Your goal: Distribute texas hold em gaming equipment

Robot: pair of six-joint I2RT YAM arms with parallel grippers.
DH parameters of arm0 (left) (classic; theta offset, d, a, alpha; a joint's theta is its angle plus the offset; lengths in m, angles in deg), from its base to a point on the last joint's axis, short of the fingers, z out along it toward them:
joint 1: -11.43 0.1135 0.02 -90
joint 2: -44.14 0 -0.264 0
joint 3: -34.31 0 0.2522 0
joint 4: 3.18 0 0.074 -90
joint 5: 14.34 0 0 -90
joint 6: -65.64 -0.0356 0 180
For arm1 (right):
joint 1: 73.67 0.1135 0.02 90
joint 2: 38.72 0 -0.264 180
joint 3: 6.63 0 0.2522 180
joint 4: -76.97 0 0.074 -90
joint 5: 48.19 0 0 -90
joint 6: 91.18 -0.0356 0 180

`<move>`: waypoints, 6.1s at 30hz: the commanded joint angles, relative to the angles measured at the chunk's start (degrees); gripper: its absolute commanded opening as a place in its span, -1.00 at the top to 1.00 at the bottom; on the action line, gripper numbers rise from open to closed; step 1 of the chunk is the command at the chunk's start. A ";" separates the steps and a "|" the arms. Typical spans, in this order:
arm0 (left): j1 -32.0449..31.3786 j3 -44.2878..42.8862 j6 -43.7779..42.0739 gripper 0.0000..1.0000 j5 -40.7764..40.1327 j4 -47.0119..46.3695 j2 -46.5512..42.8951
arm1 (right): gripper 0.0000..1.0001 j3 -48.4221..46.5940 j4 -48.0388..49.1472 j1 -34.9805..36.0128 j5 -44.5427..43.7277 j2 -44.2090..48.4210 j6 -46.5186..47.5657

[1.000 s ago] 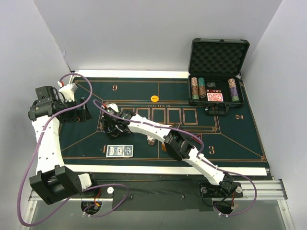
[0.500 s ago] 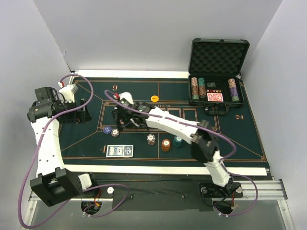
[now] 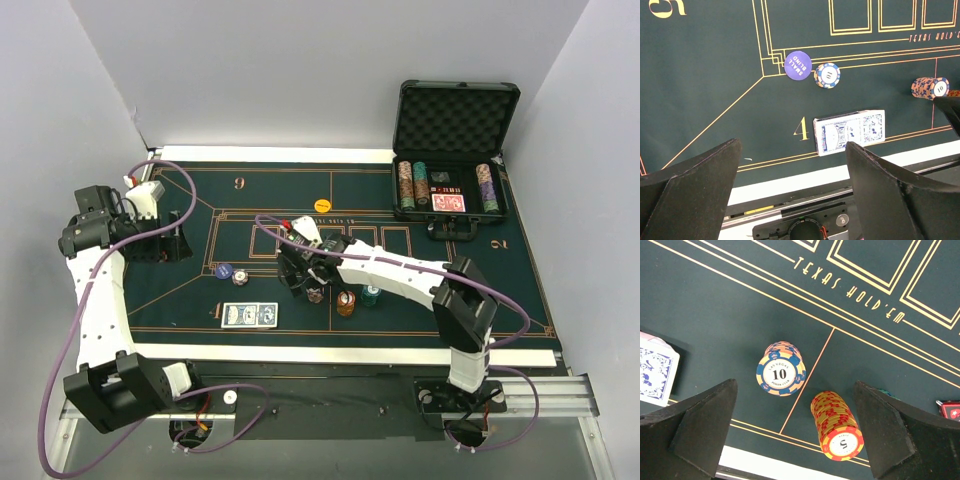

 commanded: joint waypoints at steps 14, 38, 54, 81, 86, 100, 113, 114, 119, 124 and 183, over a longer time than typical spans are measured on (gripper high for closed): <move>0.27 -1.82 0.28 -0.93 1.05 0.93 -1.38 | -0.65 3.35 4.82 -0.67 2.89 -4.28 -4.22; 0.36 -0.60 -0.07 -0.93 0.17 0.23 -2.34 | 0.16 5.29 6.15 -0.14 2.46 -4.20 -5.71; 0.36 0.02 0.11 -0.93 0.35 -0.30 -2.52 | 0.34 5.29 5.36 -0.41 0.79 -1.12 -5.36; 0.36 0.28 0.11 -0.93 0.96 -0.74 -2.35 | 0.45 -7.79 -0.88 -9.71 3.07 -1.29 -1.23; 0.36 -0.15 0.11 -0.93 0.87 -0.74 -1.64 | 0.45 -14.65 -2.64 -14.37 5.35 -6.20 0.18; 0.36 -1.74 0.11 -0.93 0.96 -1.44 1.35 | 0.46 -42.94 -8.44 -22.55 9.48 -29.58 2.73; 0.27 -1.56 -0.07 -0.93 1.49 -2.76 4.16 | 0.42 -50.69 -5.72 -22.56 13.35 -37.76 -0.17; 0.36 -1.47 -0.07 -0.93 1.66 -2.85 4.07 | 0.42 -50.70 -5.55 -22.47 14.05 -38.03 -0.17; 0.27 -1.12 -0.07 -0.93 1.84 -3.46 4.16 | 0.38 -51.66 -4.75 -22.03 15.20 -40.22 -0.35; 0.36 -1.21 -0.07 -0.93 2.02 -3.64 4.68 | 0.30 -52.89 -4.32 -21.94 15.20 -42.34 -0.87; 0.54 3.62 0.99 -0.93 -1.67 -0.82 -4.89 | -0.55 -1.57 0.34 -1.99 5.18 -10.43 -5.80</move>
